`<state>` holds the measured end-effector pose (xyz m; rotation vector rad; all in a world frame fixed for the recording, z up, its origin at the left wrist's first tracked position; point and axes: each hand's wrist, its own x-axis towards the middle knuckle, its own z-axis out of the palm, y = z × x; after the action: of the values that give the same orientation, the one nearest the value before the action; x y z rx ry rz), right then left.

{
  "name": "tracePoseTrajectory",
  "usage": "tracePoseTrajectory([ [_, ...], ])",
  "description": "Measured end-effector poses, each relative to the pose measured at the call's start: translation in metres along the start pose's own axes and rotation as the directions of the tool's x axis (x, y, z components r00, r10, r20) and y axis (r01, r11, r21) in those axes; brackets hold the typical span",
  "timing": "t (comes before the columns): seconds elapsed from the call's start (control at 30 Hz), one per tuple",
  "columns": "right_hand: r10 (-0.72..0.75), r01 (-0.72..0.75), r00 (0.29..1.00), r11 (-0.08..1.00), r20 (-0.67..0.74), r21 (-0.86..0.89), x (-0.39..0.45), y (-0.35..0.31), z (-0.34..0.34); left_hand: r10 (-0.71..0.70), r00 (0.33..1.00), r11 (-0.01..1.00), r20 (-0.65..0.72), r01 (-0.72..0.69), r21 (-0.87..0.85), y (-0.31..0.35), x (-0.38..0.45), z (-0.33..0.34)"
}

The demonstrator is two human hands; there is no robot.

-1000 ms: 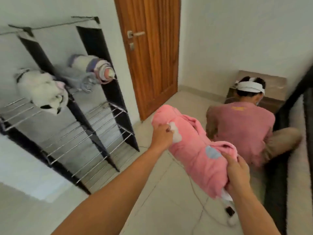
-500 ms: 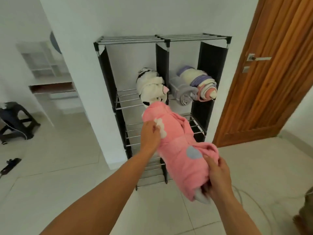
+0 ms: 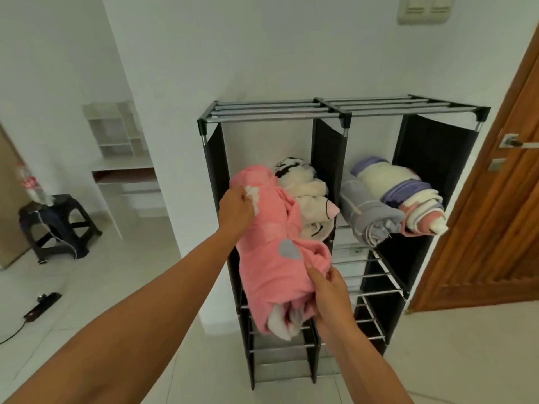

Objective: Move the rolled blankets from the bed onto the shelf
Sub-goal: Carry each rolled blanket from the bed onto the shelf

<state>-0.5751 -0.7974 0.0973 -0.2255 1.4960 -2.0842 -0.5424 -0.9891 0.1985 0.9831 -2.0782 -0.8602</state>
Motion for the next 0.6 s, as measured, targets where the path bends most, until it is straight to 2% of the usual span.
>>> tracePoseTrajectory([
  [0.23,0.094,-0.116,0.989,0.971,0.112,0.209,0.054,-0.006,0.062,0.088,0.994,0.978,0.064,-0.098,0.185,0.016,0.092,0.008],
  [0.43,0.116,-0.165,0.969,0.961,0.218,0.222,0.083,0.002,0.092,-0.075,0.995,0.967,0.064,0.057,0.248,0.008,0.135,0.024],
  [0.6,0.088,-0.14,0.962,0.971,0.259,0.191,0.098,0.005,0.104,-0.109,0.994,0.971,0.032,0.1,0.219,0.002,0.147,0.026],
])
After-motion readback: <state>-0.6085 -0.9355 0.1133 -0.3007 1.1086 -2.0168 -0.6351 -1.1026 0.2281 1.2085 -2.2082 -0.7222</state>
